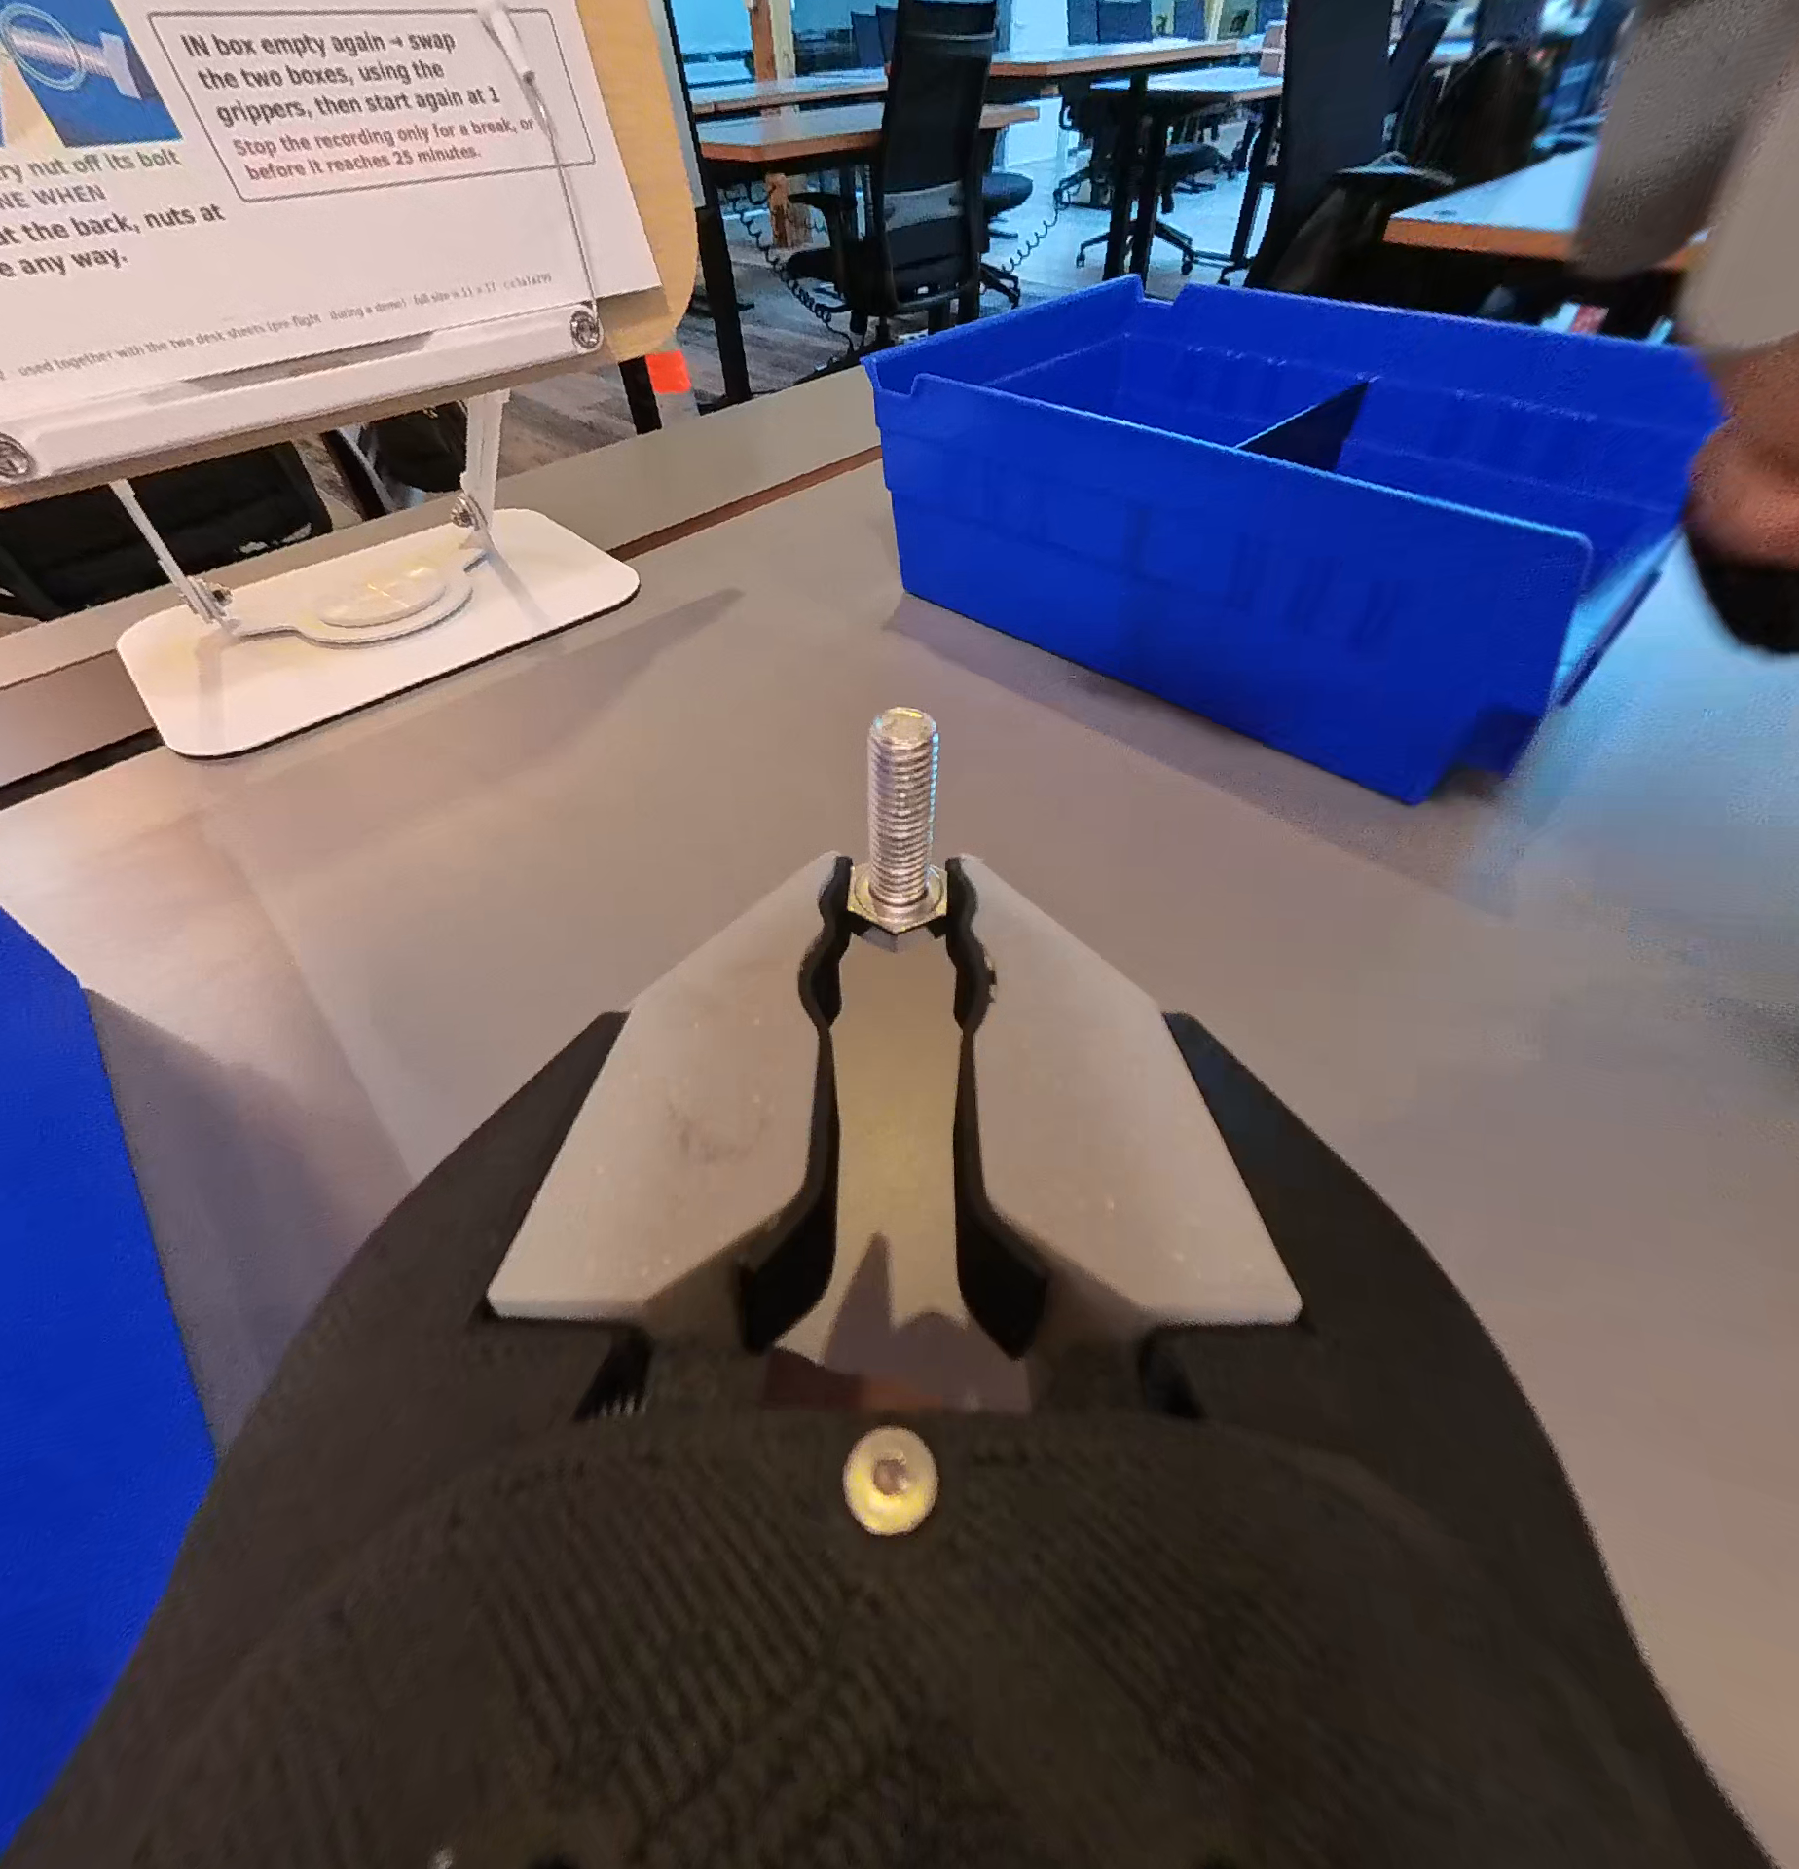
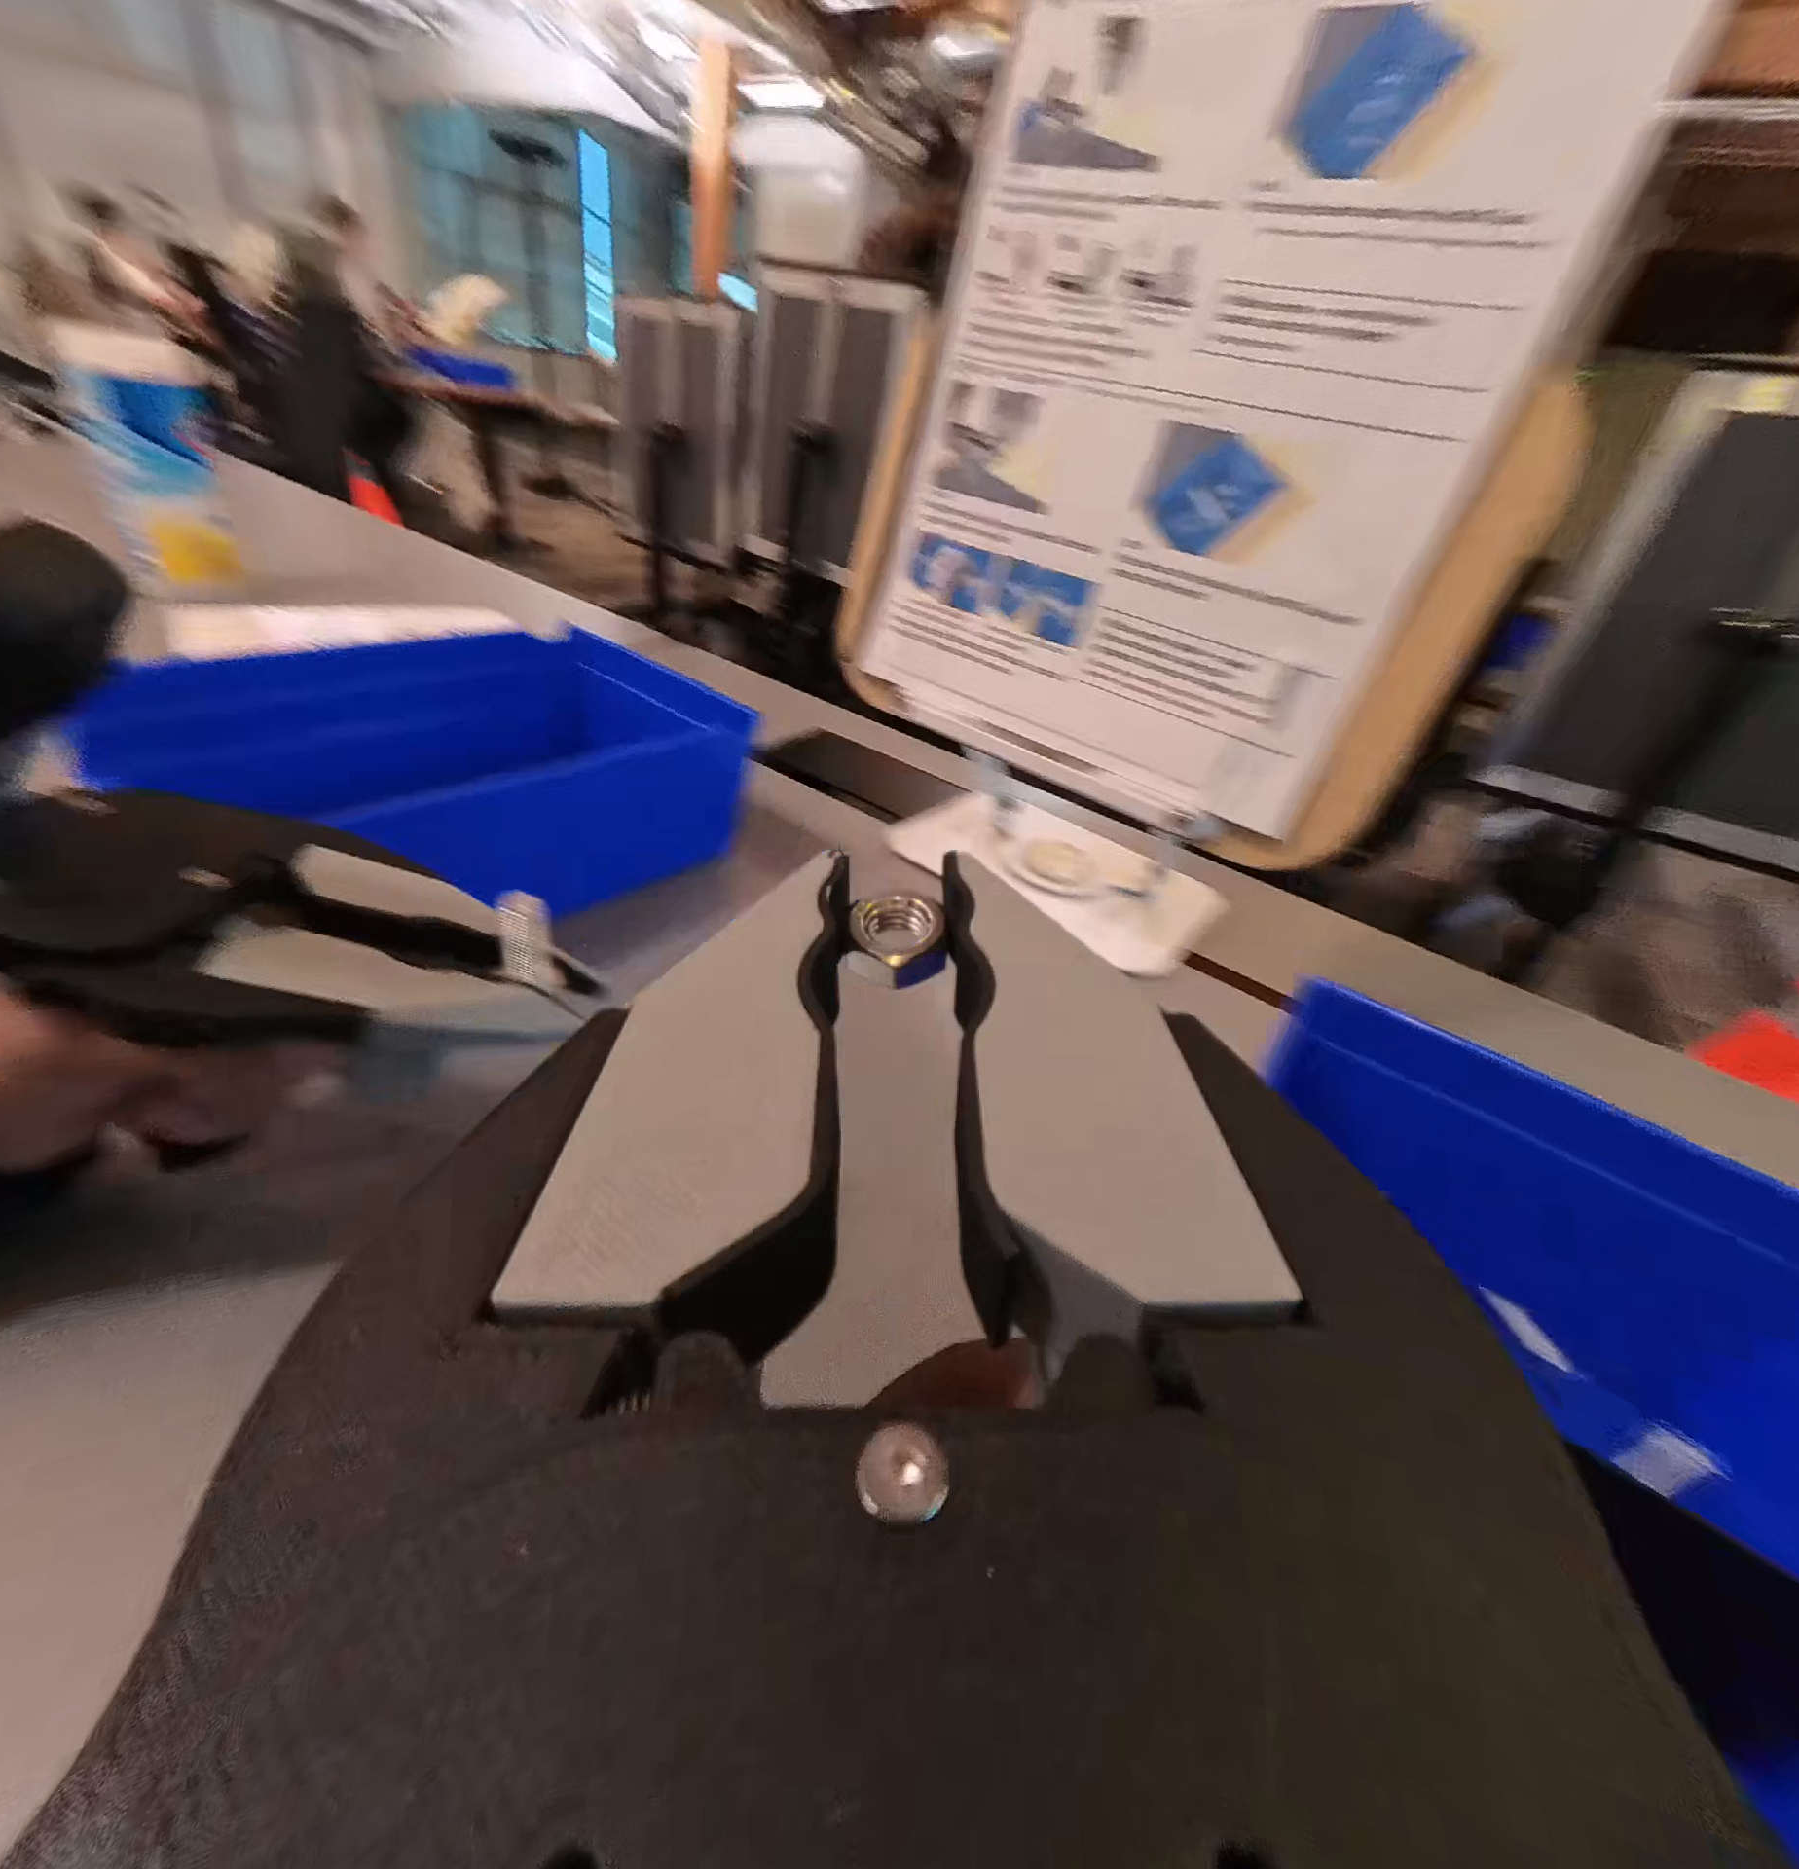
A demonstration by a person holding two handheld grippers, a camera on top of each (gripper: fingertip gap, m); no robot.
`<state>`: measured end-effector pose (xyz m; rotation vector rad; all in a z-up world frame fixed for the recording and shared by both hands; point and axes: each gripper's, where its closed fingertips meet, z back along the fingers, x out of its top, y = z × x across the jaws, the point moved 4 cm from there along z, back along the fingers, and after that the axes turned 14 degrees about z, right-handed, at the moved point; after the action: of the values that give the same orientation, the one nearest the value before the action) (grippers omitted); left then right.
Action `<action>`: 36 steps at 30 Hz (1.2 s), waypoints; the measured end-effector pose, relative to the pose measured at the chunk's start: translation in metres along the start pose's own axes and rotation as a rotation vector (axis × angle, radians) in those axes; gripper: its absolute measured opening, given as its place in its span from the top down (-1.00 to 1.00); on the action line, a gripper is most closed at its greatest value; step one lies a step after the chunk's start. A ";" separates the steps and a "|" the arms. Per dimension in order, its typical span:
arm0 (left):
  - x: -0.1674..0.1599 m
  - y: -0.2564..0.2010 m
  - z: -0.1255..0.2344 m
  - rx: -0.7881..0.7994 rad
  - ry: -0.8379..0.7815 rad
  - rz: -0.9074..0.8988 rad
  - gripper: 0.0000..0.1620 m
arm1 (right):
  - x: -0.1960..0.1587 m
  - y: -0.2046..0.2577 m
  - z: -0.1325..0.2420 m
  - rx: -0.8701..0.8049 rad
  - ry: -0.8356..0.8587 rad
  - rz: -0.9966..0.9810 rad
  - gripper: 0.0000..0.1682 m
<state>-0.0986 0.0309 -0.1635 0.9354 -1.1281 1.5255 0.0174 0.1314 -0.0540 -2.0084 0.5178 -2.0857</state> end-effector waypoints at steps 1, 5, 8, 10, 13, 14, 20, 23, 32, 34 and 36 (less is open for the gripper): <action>0.000 -0.001 0.000 -0.007 0.001 0.002 0.81 | -0.006 -0.018 0.016 -0.059 0.050 0.031 0.82; 0.001 -0.011 0.001 -0.040 -0.002 -0.019 0.81 | -0.062 -0.067 0.062 -0.031 0.297 -0.035 0.82; 0.002 -0.017 0.002 -0.059 -0.013 -0.037 0.81 | -0.114 -0.079 0.078 0.060 0.460 -0.175 0.82; 0.002 -0.017 0.002 -0.058 -0.012 -0.036 0.80 | -0.146 -0.081 0.085 0.088 0.569 -0.238 0.79; 0.000 -0.016 0.001 -0.063 -0.007 -0.037 0.80 | -0.163 -0.087 0.088 0.065 0.647 -0.240 0.67; -0.001 -0.017 0.000 -0.067 -0.004 -0.038 0.80 | -0.157 -0.089 0.088 0.043 0.635 -0.222 0.66; 0.002 -0.030 0.002 -0.116 -0.030 -0.100 0.80 | -0.058 -0.034 0.061 0.146 0.264 -0.142 0.69; 0.001 -0.036 0.003 -0.140 -0.034 -0.122 0.80 | -0.038 0.026 0.033 0.272 0.183 -0.073 0.67; -0.004 -0.043 0.004 -0.166 -0.018 -0.144 0.80 | -0.030 0.105 -0.042 0.439 0.065 -0.167 0.91; -0.004 -0.043 0.003 -0.161 -0.013 -0.140 0.80 | -0.032 0.108 -0.047 0.476 0.074 -0.181 0.92; -0.006 -0.041 0.002 -0.169 0.003 -0.102 0.79 | -0.035 0.099 -0.048 0.433 0.112 -0.168 0.92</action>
<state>-0.0571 0.0310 -0.1602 0.8618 -1.1694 1.3279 -0.0382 0.0590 -0.1255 -1.7411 -0.0908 -2.1799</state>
